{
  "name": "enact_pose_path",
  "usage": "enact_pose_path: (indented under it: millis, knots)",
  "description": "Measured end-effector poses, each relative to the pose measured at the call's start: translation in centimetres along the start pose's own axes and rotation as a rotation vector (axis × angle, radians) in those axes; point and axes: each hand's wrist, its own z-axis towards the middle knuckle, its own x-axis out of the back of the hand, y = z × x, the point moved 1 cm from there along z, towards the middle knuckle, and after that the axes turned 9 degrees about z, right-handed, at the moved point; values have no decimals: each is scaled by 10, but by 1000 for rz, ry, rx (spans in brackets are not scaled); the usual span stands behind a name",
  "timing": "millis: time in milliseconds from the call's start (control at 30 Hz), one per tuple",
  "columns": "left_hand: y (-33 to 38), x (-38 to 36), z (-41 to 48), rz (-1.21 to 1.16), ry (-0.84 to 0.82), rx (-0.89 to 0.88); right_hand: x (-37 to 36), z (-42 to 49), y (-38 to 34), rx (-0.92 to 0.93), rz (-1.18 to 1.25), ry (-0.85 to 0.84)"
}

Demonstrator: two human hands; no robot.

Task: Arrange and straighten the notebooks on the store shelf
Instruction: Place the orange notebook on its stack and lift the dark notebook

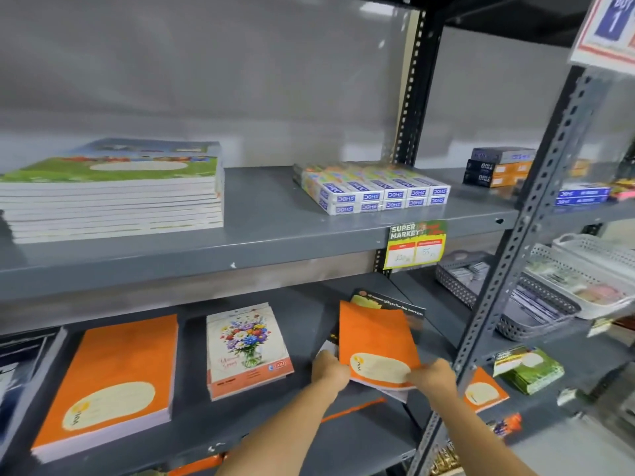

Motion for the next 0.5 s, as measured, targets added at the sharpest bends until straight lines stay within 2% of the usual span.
enact_pose_path:
  millis: [267, 400, 500]
  knots:
    - [-20, 61, -28, -93, 103, -104, 8, -66, -62, 244, 127, -5]
    - [-54, 122, -41, -265, 211, -93, -36, -104, -108, 364, 154, -97]
    - [-101, 176, -55, -229, 334, -65, -90, -139, -136, 437, 129, -205]
